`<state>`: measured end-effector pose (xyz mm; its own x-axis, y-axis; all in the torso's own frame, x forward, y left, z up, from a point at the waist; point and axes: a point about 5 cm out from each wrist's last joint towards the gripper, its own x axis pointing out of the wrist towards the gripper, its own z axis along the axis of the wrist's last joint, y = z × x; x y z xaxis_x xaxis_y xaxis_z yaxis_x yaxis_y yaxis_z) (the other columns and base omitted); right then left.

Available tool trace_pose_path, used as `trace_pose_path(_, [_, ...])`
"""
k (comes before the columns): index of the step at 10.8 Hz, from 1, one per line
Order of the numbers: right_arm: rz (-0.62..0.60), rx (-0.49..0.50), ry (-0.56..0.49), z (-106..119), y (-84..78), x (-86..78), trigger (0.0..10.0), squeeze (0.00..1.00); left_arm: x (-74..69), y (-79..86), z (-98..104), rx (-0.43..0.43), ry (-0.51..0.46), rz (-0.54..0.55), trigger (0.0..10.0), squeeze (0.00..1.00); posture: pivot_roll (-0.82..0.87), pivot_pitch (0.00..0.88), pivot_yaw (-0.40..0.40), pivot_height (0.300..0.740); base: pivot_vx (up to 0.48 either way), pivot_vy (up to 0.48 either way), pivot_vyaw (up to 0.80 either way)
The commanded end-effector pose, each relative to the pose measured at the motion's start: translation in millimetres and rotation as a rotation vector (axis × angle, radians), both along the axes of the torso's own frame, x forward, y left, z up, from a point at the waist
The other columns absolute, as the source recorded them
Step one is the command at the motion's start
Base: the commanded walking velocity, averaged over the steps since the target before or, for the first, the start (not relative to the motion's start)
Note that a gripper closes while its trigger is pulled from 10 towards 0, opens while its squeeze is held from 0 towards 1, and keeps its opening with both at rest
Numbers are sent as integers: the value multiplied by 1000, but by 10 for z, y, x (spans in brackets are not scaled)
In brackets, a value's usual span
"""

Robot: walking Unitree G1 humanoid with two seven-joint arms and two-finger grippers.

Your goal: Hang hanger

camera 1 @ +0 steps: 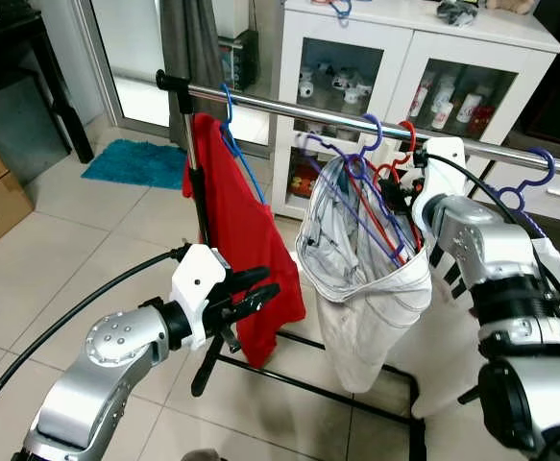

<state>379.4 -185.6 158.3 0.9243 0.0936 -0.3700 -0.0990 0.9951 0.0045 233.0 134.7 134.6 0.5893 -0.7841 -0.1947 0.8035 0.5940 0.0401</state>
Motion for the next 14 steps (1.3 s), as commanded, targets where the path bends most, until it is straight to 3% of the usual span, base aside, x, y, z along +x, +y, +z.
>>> trace_pose_path(1, [-20,1,-21,52,-54,40,0,0,3,-20,23,1,-2,-17,10000,0,65,0,-58,740,0,0,0])
trace_pose_path(9, [19,-27,69,-97,-22,105,0,0,-35,-34,-20,22,23,-67,10000,0,67,0,-65,740,0,0,0])
trace_pose_path(14, [49,-10,66,-90,5,130,0,0,-52,-37,-44,29,36,-88,10000,0,64,0,-66,740,0,0,0])
